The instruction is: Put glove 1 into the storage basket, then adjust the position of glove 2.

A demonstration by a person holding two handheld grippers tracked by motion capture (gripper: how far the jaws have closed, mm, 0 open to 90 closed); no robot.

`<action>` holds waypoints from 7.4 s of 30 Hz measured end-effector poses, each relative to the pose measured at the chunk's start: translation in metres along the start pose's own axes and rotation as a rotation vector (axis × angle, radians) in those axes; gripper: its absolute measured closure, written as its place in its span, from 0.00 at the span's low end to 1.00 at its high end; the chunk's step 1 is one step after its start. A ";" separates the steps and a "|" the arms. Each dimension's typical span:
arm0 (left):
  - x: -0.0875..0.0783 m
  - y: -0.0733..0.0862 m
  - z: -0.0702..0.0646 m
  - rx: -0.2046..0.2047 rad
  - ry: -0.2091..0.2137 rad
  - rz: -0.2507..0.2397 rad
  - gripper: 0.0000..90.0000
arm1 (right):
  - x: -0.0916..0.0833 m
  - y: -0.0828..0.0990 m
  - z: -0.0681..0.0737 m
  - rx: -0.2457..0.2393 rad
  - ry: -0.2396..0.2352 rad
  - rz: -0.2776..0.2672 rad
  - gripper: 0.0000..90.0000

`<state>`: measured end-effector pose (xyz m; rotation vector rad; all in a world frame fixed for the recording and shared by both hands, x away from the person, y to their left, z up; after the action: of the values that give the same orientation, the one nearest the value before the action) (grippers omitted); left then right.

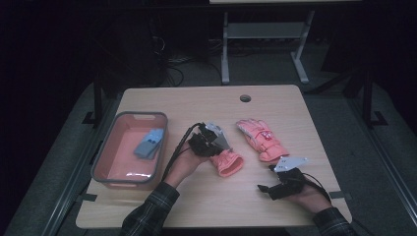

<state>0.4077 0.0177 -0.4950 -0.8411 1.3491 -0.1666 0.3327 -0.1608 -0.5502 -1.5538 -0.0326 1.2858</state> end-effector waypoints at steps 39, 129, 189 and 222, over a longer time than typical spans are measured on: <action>-0.001 -0.010 -0.083 0.139 0.173 -0.040 0.99 | 0.000 0.000 0.000 -0.001 0.000 -0.001 0.15; -0.032 0.125 -0.058 0.118 -0.059 -0.131 0.14 | -0.007 -0.073 -0.039 0.174 0.026 -0.004 1.00; -0.031 0.123 -0.057 0.121 -0.063 -0.132 0.14 | 0.022 -0.082 -0.121 0.138 0.019 0.065 0.99; -0.030 0.123 -0.058 0.115 -0.061 -0.133 0.14 | -0.050 -0.118 -0.074 0.121 -0.074 -0.106 1.00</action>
<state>0.3049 0.0957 -0.5460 -0.8329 1.2154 -0.3172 0.4308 -0.1904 -0.4431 -1.3832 -0.0815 1.2385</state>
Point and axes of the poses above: each handheld gripper's, and its own axes: x roughly forward along the jaws, y roughly out of its underside, z roughly to its left, the point moved 10 cm from there along x, roughly forward along the jaws, and after that the axes turned 9 degrees about x, right-handed, at the moved point
